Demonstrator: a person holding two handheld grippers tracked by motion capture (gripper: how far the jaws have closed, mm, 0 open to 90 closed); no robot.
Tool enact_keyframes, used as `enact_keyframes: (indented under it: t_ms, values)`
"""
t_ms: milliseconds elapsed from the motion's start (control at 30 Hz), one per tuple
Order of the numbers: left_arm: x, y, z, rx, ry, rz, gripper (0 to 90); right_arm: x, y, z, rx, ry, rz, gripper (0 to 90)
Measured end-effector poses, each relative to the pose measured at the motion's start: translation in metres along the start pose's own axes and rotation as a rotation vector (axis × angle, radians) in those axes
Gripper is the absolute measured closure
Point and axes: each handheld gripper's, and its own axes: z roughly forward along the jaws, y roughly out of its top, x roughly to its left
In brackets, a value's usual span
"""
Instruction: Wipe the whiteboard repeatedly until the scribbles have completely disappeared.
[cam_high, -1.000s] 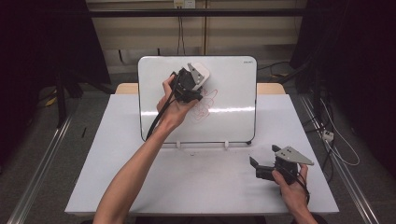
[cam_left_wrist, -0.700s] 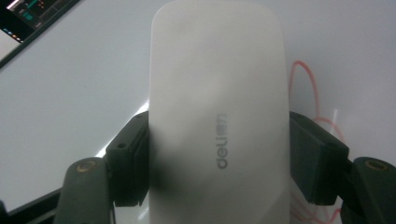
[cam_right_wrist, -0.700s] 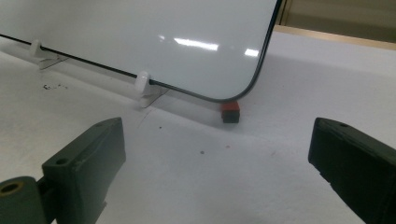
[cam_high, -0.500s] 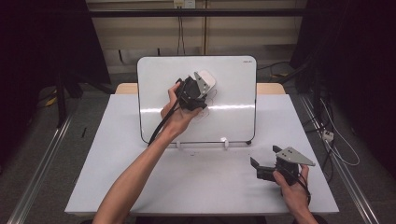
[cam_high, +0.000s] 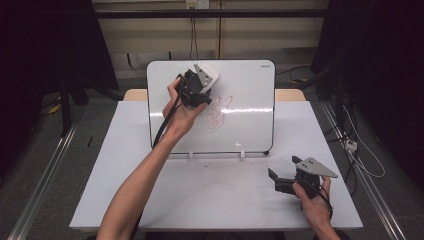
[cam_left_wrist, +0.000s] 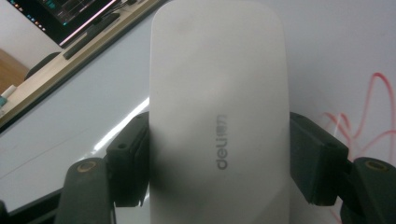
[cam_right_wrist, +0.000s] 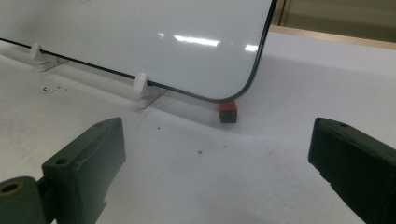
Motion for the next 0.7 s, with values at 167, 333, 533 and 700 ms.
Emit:
enact_keyframes:
  t_ms: [167, 333, 533, 700]
  values:
    - [0.003, -0.003, -0.002, -0.006, 0.006, -0.011, 31.1, 0.0, 0.0, 0.001, 0.001, 0.0, 0.0, 4.2]
    - [-0.003, -0.004, 0.0, -0.001, 0.019, 0.0, 31.1, 0.001, 0.0, 0.0, 0.0, -0.003, -0.003, 4.2]
    - [-0.023, -0.007, 0.002, -0.002, 0.003, 0.057, 31.0, 0.001, 0.001, 0.001, 0.003, -0.003, -0.004, 4.2]
    - [-0.039, -0.016, 0.001, -0.016, -0.009, 0.076, 31.0, 0.002, 0.001, 0.001, 0.002, -0.001, -0.005, 4.2]
